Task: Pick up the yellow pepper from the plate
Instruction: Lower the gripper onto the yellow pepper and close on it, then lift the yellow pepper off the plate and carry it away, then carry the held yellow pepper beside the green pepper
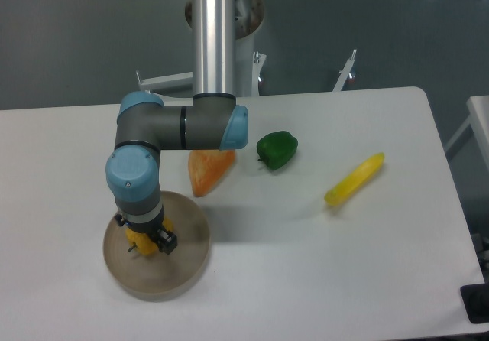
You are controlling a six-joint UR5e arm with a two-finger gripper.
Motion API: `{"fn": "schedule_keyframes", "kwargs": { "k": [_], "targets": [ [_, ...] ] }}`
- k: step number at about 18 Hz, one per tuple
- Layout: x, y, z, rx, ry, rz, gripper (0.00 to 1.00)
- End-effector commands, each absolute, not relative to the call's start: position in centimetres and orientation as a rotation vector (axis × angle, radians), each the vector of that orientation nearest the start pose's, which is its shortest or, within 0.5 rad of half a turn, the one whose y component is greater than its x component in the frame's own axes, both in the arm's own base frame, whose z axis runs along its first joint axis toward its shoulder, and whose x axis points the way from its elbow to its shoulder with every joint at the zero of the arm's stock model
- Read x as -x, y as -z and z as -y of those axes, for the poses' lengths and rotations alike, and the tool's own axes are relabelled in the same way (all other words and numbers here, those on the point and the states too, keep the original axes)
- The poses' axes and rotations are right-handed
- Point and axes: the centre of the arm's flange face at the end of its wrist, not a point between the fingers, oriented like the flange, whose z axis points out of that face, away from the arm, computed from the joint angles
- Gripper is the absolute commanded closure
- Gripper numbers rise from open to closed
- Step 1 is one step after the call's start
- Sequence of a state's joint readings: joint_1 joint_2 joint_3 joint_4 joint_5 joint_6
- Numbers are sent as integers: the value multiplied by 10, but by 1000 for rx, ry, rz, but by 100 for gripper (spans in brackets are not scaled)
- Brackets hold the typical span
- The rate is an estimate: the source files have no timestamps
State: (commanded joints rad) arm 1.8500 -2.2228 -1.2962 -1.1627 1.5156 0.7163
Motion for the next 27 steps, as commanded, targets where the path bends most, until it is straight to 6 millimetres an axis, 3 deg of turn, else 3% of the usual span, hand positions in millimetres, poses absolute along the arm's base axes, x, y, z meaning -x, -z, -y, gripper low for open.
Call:
{"fn": "schedule_keyframes", "kwargs": {
  "k": [4, 6, 10, 11, 13, 16, 22, 24, 25, 27],
  "targets": [
    [73, -290, -729, 2985, 26, -668, 82],
    [91, -307, -723, 2977, 10, -627, 82],
    [150, -350, -696, 3002, 23, -630, 82],
    [172, -367, -682, 3004, 28, -657, 83],
    [206, -385, -663, 3003, 28, -678, 91],
    [246, -395, -643, 2998, 35, -732, 92],
    [337, -396, -602, 2939, 30, -951, 93],
    [348, -397, -600, 2910, 23, -1036, 92],
    [364, -397, -592, 2908, 35, -1053, 91],
    [366, -403, -591, 2897, 41, -1087, 92]
  ]
}}
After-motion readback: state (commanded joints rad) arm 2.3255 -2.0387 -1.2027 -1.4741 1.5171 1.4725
